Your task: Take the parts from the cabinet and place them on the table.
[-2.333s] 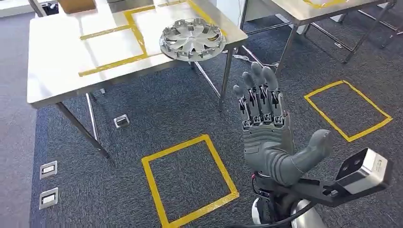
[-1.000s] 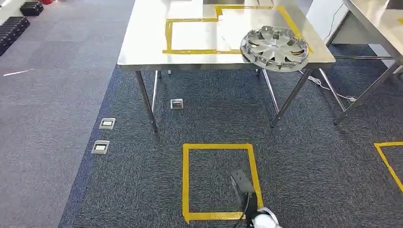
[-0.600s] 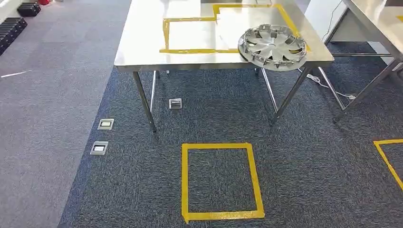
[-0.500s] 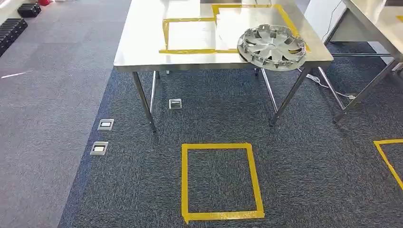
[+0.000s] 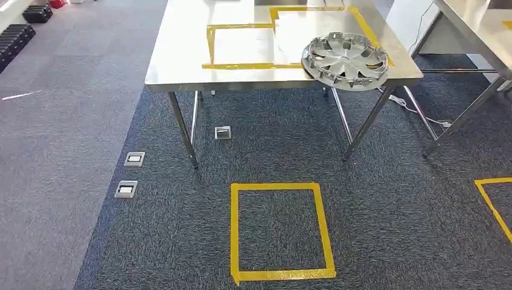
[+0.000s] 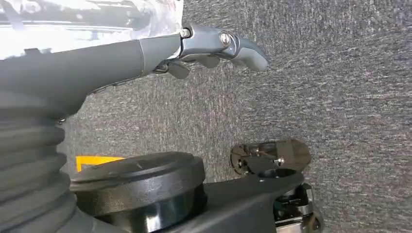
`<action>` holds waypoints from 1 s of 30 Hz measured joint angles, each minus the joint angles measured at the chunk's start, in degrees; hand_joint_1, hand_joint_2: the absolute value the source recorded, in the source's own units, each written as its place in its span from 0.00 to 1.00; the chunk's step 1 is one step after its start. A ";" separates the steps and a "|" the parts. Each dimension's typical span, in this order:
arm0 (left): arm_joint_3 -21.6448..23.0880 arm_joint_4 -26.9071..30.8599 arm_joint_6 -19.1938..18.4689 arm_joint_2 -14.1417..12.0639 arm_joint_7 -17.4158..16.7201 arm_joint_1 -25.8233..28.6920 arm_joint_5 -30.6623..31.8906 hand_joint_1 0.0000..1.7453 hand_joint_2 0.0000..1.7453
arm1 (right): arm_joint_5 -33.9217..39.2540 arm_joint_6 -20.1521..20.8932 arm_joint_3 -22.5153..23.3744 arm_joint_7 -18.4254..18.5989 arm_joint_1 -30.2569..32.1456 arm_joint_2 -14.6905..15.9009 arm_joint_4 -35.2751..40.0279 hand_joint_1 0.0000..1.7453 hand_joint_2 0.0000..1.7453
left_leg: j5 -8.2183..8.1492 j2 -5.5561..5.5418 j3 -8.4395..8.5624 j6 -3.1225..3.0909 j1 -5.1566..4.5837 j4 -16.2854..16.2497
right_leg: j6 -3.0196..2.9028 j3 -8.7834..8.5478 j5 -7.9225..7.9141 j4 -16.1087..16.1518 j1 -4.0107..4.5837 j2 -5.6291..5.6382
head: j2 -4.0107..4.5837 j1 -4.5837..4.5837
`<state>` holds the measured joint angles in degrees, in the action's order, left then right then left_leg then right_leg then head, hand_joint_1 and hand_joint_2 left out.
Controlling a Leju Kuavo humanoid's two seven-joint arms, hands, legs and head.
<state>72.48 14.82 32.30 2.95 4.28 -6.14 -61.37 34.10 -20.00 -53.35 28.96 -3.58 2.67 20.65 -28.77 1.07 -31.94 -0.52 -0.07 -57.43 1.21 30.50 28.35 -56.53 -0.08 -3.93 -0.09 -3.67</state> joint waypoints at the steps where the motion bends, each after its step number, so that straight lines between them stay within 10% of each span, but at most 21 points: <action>1: 0.00 0.00 0.04 0.00 0.09 -0.01 0.00 0.00 0.00 | 0.22 -0.20 0.00 -0.37 0.00 0.00 -0.11 0.00 0.00 | 0.00 0.00 0.01 0.00 0.00 0.00 | 0.00 0.00 0.00 0.00 0.00 0.00 | 0.00 0.00; 18: 0.02 0.00 -3.58 -1.55 0.02 -0.03 -0.37 0.00 0.00 | 0.68 -0.94 -2.17 -4.79 -0.12 0.74 -0.26 0.00 0.00 | -0.24 0.00 0.05 -0.14 -0.23 -0.24 | 0.13 -0.08 -0.05 0.05 -0.19 0.00 | 0.00 0.00; 24: 0.02 0.02 -3.43 -1.77 0.04 0.01 -0.24 0.00 0.00 | 1.38 -2.95 -3.45 -4.35 -0.73 1.16 -0.24 0.00 0.00 | 0.15 -0.58 0.58 -1.07 0.27 0.64 | 1.06 -0.57 0.71 -0.33 -0.50 0.41 | 0.00 0.00; 25: 0.02 0.00 -3.43 -1.92 0.07 -0.04 -0.22 0.00 0.00 | 1.40 -3.08 -3.69 -4.20 -0.77 1.07 -0.20 0.00 0.00 | 0.19 -0.89 0.72 -1.15 0.42 0.78 | 1.17 0.35 2.19 -2.46 -0.49 2.35 | 0.00 -0.26; 28: 0.02 0.02 -3.45 -1.92 0.07 -0.15 -0.02 0.00 0.00 | 1.95 -3.02 -4.15 -3.96 -0.46 0.98 -0.20 0.00 0.00 | 0.18 -2.31 0.74 -1.20 0.52 0.73 | 1.33 6.89 8.23 -15.90 -0.74 3.43 | 0.00 -0.59; 30: 0.04 0.02 -3.43 -1.92 0.04 -0.09 0.02 0.00 0.00 | 2.08 -3.02 -4.41 -3.89 -0.31 0.96 -0.22 0.00 0.00 | 0.05 -3.72 0.86 -0.98 0.62 0.65 | 1.40 7.76 6.66 -16.81 -0.90 3.44 | 0.00 -0.65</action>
<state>72.52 14.84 28.87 1.03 4.33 -6.24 -61.35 36.17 -23.02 -57.77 25.07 -3.89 3.63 20.44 -28.72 -2.64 -31.08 -1.50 0.55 -56.79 2.60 38.27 35.01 -73.34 -0.98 -0.50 -0.09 -4.33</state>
